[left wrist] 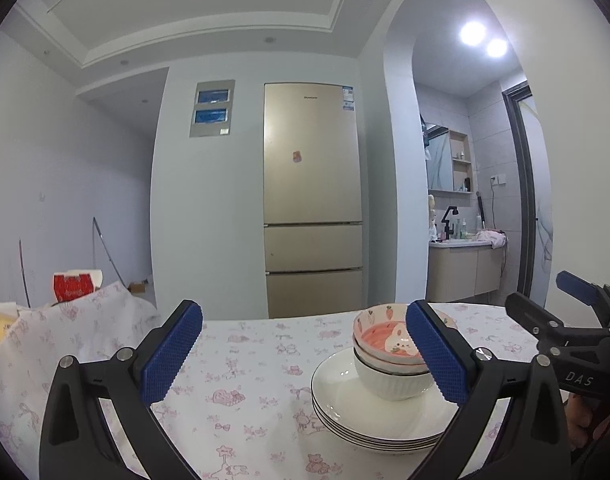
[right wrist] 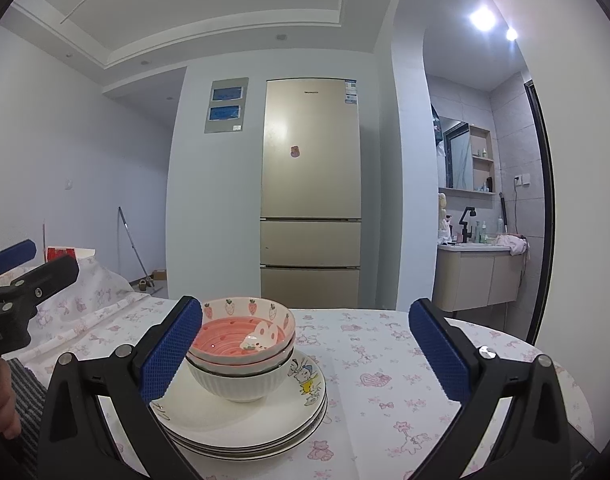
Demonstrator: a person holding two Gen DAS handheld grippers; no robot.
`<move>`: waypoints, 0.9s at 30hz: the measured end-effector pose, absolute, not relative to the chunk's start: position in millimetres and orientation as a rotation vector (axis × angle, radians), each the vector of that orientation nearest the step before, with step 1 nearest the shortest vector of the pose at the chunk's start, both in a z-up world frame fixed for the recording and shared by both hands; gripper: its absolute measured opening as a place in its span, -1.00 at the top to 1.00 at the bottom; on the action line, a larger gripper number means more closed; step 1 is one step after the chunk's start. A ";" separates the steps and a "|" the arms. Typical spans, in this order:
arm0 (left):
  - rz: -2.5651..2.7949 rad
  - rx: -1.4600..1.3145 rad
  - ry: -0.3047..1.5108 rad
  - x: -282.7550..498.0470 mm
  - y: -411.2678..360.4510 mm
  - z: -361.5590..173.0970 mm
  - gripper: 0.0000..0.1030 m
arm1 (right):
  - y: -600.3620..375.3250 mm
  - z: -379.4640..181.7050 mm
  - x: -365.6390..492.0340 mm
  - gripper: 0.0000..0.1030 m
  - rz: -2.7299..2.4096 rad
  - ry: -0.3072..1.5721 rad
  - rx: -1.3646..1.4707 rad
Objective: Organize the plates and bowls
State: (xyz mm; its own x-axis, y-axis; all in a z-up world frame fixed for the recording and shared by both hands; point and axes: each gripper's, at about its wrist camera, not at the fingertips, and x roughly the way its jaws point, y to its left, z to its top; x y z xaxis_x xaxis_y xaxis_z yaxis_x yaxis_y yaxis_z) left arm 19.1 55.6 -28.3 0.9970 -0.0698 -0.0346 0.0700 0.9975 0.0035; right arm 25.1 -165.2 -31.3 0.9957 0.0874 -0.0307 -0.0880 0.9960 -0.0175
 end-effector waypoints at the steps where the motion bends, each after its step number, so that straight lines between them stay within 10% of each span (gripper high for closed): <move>1: -0.071 0.001 0.038 19.8 56.3 -28.2 -1.00 | -165.4 -30.9 25.0 -1.00 0.088 0.030 -0.017; 27: -0.085 0.040 0.030 18.5 46.8 -28.6 -1.00 | -169.4 -28.2 27.3 -1.00 0.077 0.044 -0.007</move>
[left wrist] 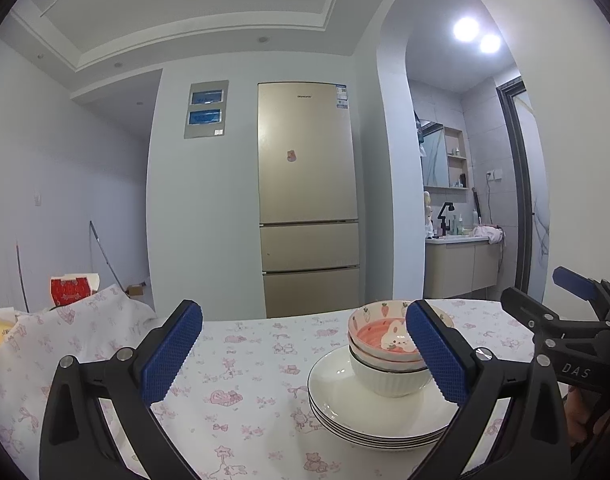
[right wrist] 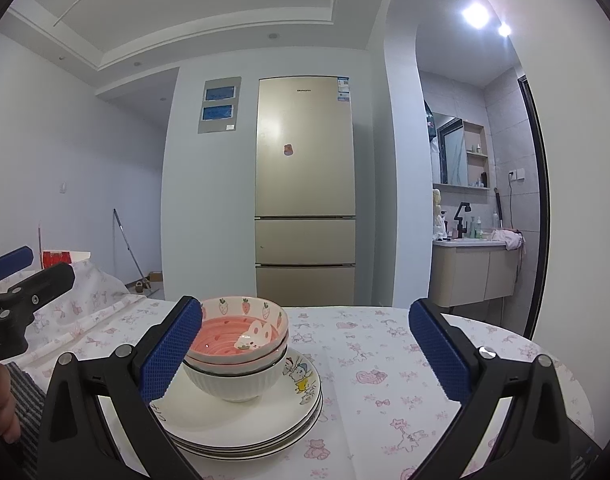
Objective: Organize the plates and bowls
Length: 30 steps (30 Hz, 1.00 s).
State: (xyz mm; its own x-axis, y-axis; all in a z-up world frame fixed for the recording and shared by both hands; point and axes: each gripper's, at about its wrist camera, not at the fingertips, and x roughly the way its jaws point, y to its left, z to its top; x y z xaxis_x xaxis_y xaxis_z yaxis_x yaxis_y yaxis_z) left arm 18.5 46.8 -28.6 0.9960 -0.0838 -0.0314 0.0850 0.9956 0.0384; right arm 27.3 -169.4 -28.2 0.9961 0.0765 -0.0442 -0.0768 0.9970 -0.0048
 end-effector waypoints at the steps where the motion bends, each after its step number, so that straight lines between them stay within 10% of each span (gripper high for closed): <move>1: -0.083 0.052 0.025 18.0 44.4 -28.8 -1.00 | -169.0 -28.5 28.2 -1.00 0.077 0.047 -0.008; 30: -0.068 0.052 0.052 21.1 44.6 -30.3 -1.00 | -165.5 -28.9 28.7 -1.00 0.075 0.046 -0.017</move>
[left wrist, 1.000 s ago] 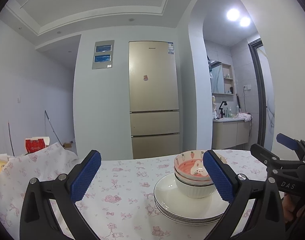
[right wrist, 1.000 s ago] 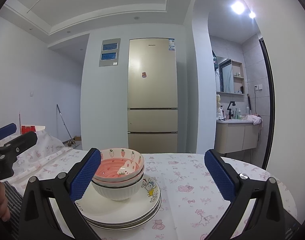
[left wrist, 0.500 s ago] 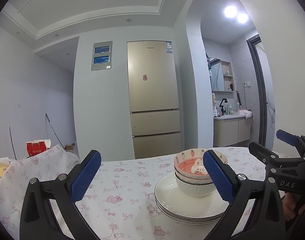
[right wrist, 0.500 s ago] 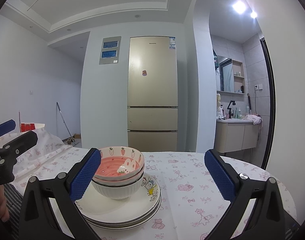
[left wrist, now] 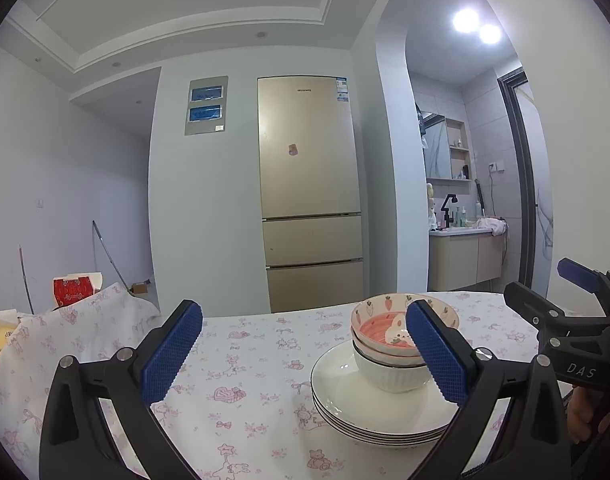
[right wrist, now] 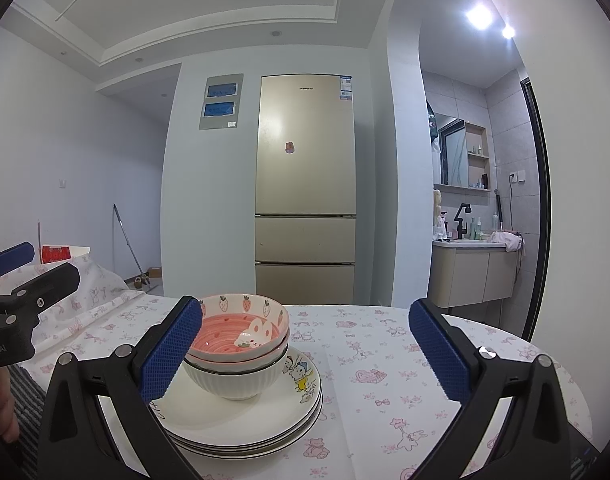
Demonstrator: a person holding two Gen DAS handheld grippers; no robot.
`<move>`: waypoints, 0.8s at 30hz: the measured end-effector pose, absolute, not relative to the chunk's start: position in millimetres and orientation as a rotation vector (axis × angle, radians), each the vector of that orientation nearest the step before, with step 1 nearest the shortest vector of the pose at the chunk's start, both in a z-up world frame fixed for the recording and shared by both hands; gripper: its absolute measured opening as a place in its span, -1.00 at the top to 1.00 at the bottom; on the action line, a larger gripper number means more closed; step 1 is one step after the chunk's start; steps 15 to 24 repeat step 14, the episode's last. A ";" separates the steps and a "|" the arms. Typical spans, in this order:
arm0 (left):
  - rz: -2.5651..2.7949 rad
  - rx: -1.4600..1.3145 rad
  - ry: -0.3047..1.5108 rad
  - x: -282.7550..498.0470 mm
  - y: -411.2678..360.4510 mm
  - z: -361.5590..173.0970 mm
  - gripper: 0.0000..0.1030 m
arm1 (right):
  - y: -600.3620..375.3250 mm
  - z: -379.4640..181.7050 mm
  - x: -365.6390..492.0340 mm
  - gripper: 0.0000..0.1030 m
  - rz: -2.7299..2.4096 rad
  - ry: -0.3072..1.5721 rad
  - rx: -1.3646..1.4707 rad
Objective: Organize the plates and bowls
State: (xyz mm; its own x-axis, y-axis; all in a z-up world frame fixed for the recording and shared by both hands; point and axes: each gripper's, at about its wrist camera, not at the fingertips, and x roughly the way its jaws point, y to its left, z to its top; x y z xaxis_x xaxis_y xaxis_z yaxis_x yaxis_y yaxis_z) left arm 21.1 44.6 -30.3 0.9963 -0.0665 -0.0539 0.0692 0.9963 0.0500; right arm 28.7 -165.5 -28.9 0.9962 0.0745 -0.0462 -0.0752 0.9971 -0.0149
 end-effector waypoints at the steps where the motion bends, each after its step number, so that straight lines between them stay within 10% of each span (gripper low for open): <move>1: -0.068 0.052 0.053 21.0 44.9 -30.4 -1.00 | -165.5 -28.9 28.5 -1.00 0.075 0.044 -0.016; 24: -0.066 0.052 0.058 22.5 45.2 -30.6 -1.00 | -167.2 -28.4 27.1 -1.00 0.073 0.037 -0.013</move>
